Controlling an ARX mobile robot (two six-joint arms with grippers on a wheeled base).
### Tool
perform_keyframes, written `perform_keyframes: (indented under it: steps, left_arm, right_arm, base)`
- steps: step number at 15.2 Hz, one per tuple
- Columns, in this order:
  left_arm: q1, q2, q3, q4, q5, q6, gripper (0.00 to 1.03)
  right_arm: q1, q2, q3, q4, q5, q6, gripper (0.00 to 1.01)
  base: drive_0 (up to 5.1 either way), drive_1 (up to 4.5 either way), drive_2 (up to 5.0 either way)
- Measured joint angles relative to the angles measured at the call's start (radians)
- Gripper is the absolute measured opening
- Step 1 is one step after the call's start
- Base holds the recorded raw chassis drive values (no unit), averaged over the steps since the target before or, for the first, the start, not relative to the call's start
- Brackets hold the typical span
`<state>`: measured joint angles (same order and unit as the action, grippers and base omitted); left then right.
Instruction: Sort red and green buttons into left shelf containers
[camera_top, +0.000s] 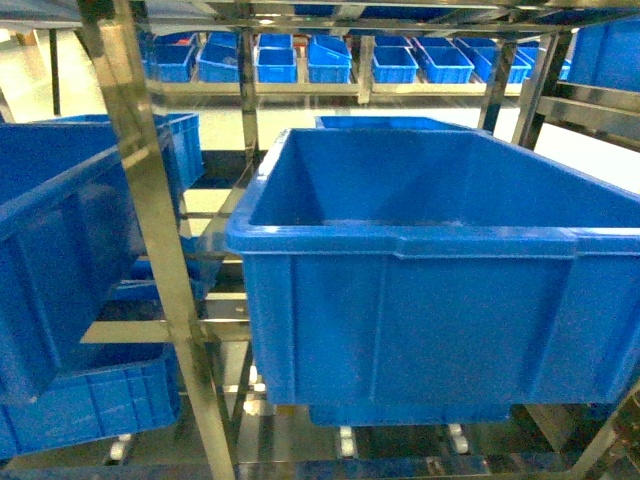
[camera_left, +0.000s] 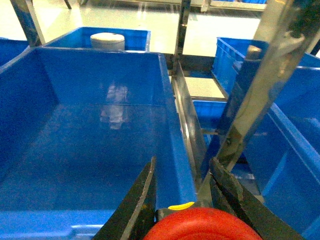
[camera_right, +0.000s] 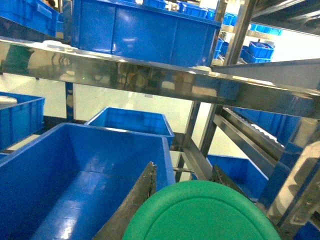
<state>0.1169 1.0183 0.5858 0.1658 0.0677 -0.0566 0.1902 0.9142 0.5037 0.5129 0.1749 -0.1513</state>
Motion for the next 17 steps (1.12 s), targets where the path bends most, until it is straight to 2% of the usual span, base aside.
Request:
perform_keyframes:
  steps: [3,11,14,17]
  left_arm:
    - [0.000,0.001,0.000,0.000,0.000,0.000,0.30]
    - [-0.001,0.001,0.000,-0.001,0.000,0.000,0.30]
    - [-0.001,0.001,0.000,0.000,-0.001,0.000,0.30]
    - [-0.001,0.001,0.000,0.000,0.000,0.000,0.30]
  right_arm:
    - [0.000,0.002,0.000,-0.004,0.000,0.000,0.26]
    - [0.000,0.001,0.001,-0.014,-0.004,0.004,0.26]
    - [-0.001,0.122,0.007,-0.016,0.009,0.087,0.26]
    - [-0.007,0.278,0.059,0.043,0.021,0.125,0.26]
  base:
    - [-4.6,2.68,2.0]
    - [0.0,0.00,0.0]
    - [0.0,0.00,0.0]
    - [0.0,0.00,0.0]
